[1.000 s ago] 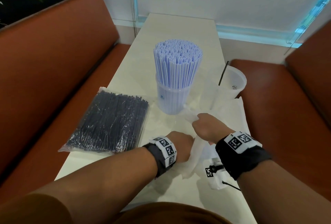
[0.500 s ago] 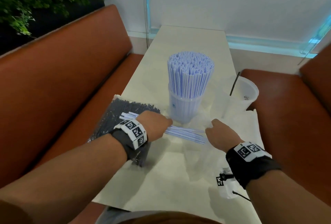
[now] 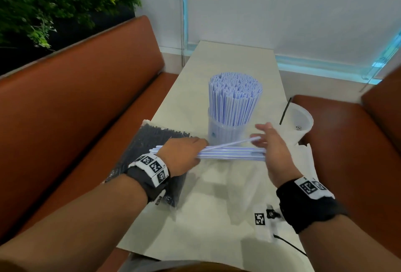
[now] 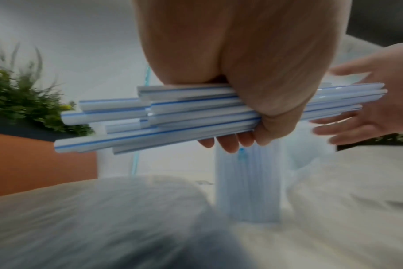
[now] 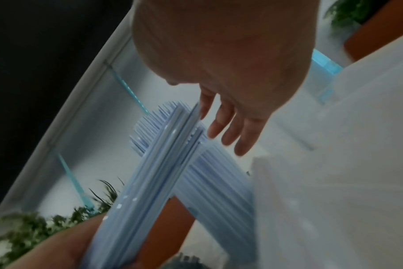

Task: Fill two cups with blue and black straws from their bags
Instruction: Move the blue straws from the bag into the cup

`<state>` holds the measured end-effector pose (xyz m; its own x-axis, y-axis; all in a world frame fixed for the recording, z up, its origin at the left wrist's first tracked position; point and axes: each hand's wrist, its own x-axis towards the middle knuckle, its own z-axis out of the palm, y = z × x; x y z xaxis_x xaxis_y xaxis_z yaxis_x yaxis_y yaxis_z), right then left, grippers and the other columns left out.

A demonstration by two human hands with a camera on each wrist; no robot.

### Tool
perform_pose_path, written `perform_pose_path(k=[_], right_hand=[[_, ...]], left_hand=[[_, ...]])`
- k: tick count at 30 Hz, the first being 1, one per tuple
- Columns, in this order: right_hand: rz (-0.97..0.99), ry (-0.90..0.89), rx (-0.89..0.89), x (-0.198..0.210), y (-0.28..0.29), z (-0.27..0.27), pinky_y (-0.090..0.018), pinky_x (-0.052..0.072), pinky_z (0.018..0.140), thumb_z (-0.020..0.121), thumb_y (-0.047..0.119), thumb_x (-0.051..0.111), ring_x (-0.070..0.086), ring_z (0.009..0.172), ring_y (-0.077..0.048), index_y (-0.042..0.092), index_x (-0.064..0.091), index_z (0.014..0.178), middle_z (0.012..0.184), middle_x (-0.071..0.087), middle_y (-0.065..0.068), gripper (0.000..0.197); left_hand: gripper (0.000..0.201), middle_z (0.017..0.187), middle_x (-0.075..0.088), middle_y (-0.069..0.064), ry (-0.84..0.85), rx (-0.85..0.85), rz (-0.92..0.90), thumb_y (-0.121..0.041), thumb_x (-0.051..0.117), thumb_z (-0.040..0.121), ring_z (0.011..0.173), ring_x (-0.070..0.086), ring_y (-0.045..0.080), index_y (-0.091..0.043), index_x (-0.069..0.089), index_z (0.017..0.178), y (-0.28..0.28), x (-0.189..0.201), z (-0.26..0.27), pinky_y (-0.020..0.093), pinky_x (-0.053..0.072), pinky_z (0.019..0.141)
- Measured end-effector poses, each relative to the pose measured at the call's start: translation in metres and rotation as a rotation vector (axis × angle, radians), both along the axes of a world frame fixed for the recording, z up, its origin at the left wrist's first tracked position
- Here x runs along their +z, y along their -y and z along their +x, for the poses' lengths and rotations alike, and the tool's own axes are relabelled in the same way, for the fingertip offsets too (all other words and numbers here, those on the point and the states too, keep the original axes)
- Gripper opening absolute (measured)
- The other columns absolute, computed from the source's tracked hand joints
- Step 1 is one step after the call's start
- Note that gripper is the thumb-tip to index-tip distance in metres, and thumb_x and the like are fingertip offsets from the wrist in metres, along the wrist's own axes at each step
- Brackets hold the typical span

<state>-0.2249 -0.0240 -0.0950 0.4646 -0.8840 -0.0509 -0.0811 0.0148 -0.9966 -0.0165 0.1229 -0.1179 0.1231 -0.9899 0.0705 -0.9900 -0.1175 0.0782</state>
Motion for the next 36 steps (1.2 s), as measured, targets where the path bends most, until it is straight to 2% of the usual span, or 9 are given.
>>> perform_pose_path(k=[6,8,12,17,20,23,27,32,36], right_hand=[[-0.248,0.278,-0.251,0.010,-0.002,0.000,-0.029,0.055,0.077,0.096,0.028,0.060,0.070,0.086,-0.015,0.033,0.058,0.112,0.096,0.069,0.010,0.018],[-0.348,0.129,-0.107,0.012,-0.003,0.000,-0.027,0.053,0.080,0.098,0.028,0.060,0.068,0.086,-0.014,0.029,0.067,0.104,0.092,0.071,0.009,0.009],[-0.322,-0.075,0.029,0.007,-0.011,0.005,-0.007,0.044,0.069,0.103,0.032,0.054,0.066,0.079,0.002,0.025,0.077,0.082,0.084,0.075,0.015,0.032],[-0.144,0.043,-0.011,0.014,-0.010,0.003,-0.012,0.049,0.078,0.104,0.042,0.049,0.069,0.088,-0.004,0.021,0.080,0.089,0.090,0.077,0.005,0.040],[0.248,0.252,-0.089,0.018,-0.006,0.005,-0.035,0.055,0.087,0.104,0.050,0.044,0.072,0.102,-0.020,0.018,0.074,0.102,0.101,0.077,-0.003,0.044],[0.467,0.253,-0.064,0.015,-0.009,0.010,-0.041,0.056,0.088,0.101,0.059,0.041,0.071,0.106,-0.026,0.013,0.068,0.114,0.114,0.074,-0.011,0.054],[0.628,0.305,-0.002,0.015,-0.023,0.020,-0.052,0.052,0.099,0.099,0.065,0.039,0.070,0.105,-0.031,0.009,0.062,0.124,0.114,0.072,-0.013,0.066],[0.762,0.438,0.099,0.023,-0.032,0.028,-0.055,0.048,0.105,0.102,0.061,0.036,0.059,0.126,-0.040,0.000,0.057,0.135,0.130,0.064,-0.025,0.073],[0.737,0.461,0.081,0.023,-0.028,0.026,-0.053,0.053,0.099,0.105,0.053,0.035,0.068,0.109,-0.035,0.000,0.054,0.136,0.124,0.068,-0.020,0.064]], left_hand=[[0.034,0.100,0.062,0.000,0.012,-0.029,-0.092,-0.027,0.057,0.090,0.084,0.061,0.027,-0.023,0.049,0.123,0.024,0.014,-0.026,0.032,0.040,0.061],[0.034,0.097,0.062,0.000,0.002,-0.037,-0.120,-0.027,0.058,0.089,0.080,0.060,0.026,-0.024,0.049,0.121,0.028,0.017,-0.033,0.032,0.037,0.059],[0.025,0.088,0.060,-0.004,-0.033,-0.026,-0.151,-0.030,0.058,0.088,0.073,0.060,0.024,-0.025,0.050,0.112,0.038,0.020,-0.051,0.031,0.035,0.056],[0.017,0.085,0.056,-0.004,-0.080,0.034,-0.123,-0.030,0.056,0.089,0.080,0.063,0.028,-0.025,0.053,0.105,0.041,0.029,-0.046,0.031,0.037,0.060],[0.011,0.084,0.064,-0.003,-0.497,0.115,-0.302,-0.028,0.061,0.088,0.081,0.067,0.028,-0.028,0.052,0.094,0.039,0.054,-0.040,0.035,0.051,0.064],[0.017,0.085,0.071,-0.003,-1.180,0.063,-0.691,-0.023,0.073,0.086,0.076,0.071,0.019,-0.034,0.067,0.097,0.036,0.090,-0.049,0.029,0.058,0.067],[0.021,0.076,0.065,0.009,-1.700,-0.049,-1.022,-0.009,0.073,0.084,0.070,0.065,0.026,-0.025,0.067,0.097,0.047,0.119,-0.055,0.039,0.054,0.075],[0.015,0.074,0.064,0.008,-1.787,0.009,-0.937,-0.005,0.069,0.085,0.070,0.065,0.026,-0.018,0.063,0.090,0.056,0.103,-0.073,0.040,0.056,0.077],[0.018,0.075,0.063,0.008,-1.887,0.056,-0.980,0.000,0.069,0.084,0.070,0.065,0.026,-0.017,0.064,0.088,0.058,0.099,-0.068,0.039,0.056,0.079]])
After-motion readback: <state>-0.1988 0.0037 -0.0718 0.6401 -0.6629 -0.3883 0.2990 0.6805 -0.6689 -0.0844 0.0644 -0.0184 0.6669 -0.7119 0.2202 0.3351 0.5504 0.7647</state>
